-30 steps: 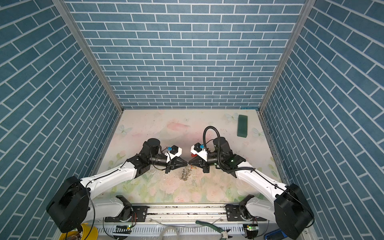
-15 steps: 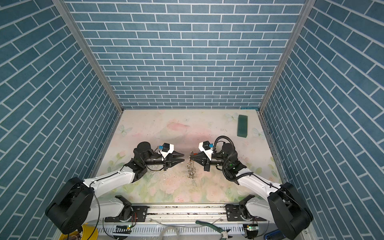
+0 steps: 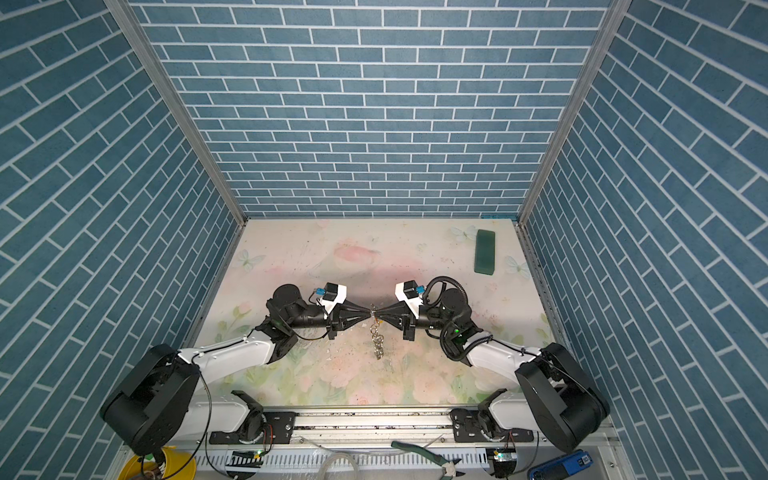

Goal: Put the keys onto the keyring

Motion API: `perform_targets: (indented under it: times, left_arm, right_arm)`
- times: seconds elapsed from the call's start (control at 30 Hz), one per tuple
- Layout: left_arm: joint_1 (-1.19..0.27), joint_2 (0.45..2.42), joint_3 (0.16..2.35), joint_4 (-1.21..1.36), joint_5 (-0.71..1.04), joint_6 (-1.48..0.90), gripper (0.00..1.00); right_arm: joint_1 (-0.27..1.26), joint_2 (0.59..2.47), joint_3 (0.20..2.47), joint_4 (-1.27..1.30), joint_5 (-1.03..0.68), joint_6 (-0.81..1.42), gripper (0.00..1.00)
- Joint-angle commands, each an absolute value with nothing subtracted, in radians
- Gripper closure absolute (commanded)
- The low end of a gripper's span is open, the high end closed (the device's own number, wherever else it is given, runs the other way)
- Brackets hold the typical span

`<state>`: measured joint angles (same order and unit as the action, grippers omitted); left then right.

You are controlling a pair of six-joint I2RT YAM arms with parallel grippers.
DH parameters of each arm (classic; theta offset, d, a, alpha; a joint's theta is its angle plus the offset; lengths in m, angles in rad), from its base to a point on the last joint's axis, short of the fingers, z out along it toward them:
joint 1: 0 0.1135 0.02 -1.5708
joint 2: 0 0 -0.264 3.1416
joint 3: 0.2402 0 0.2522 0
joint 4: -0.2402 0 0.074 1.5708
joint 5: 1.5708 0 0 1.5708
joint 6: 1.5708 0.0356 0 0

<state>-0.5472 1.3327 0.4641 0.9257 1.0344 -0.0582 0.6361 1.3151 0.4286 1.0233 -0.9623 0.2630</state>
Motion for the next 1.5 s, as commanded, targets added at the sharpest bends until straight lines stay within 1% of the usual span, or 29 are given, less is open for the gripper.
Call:
perform_targets:
  times: [0.0,0.23,0.4,0.5,0.57,0.67,0.83,1.0,1.03,1.13,1.17,1.33,1.47]
  left_arm:
    - [-0.543,1.343,0.468,0.982,1.067,-0.094,0.88]
    - [-0.545,1.345,0.478,0.946,1.075,-0.092,0.98]
    - [-0.552,1.325,0.488,0.877,1.039,-0.056,1.0]
    - [-0.568,1.286,0.498,0.763,0.925,0.02,1.0]
    - [-0.59,1.238,0.505,0.647,0.787,0.107,1.0]
    - [-0.623,1.175,0.503,0.561,0.625,0.195,1.0]
    - [-0.654,1.141,0.467,0.622,0.515,0.2,1.0]
    - [-0.683,1.142,0.472,0.577,0.48,0.251,1.0]
    - [-0.683,1.141,0.47,0.576,0.483,0.254,0.96]
    - [-0.683,1.14,0.46,0.572,0.539,0.257,0.81]
    - [-0.683,1.142,0.463,0.564,0.562,0.258,0.78]
    - [-0.647,1.139,0.454,0.555,0.671,0.219,0.7]
    - [-0.617,1.158,0.457,0.581,0.779,0.18,0.69]
  right_arm:
    - [0.648,1.321,0.436,1.11,-0.989,0.291,1.0]
    - [0.654,1.324,0.446,1.109,-0.979,0.29,1.0]
    - [0.663,1.313,0.455,1.076,-0.924,0.263,1.0]
    - [0.69,1.278,0.48,0.913,-0.819,0.159,1.0]
    - [0.718,1.247,0.505,0.762,-0.732,0.066,1.0]
    - [0.724,1.236,0.514,0.699,-0.687,0.035,1.0]
    - [0.726,1.272,0.53,0.703,-0.709,0.063,1.0]
    - [0.727,1.285,0.533,0.745,-0.697,0.087,1.0]
    - [0.727,1.282,0.534,0.743,-0.695,0.088,1.0]
    - [0.725,1.273,0.535,0.731,-0.697,0.087,1.0]
    - [0.723,1.271,0.534,0.723,-0.702,0.087,1.0]
    - [0.708,1.253,0.522,0.718,-0.73,0.086,1.0]
    - [0.7,1.239,0.515,0.716,-0.749,0.08,1.0]
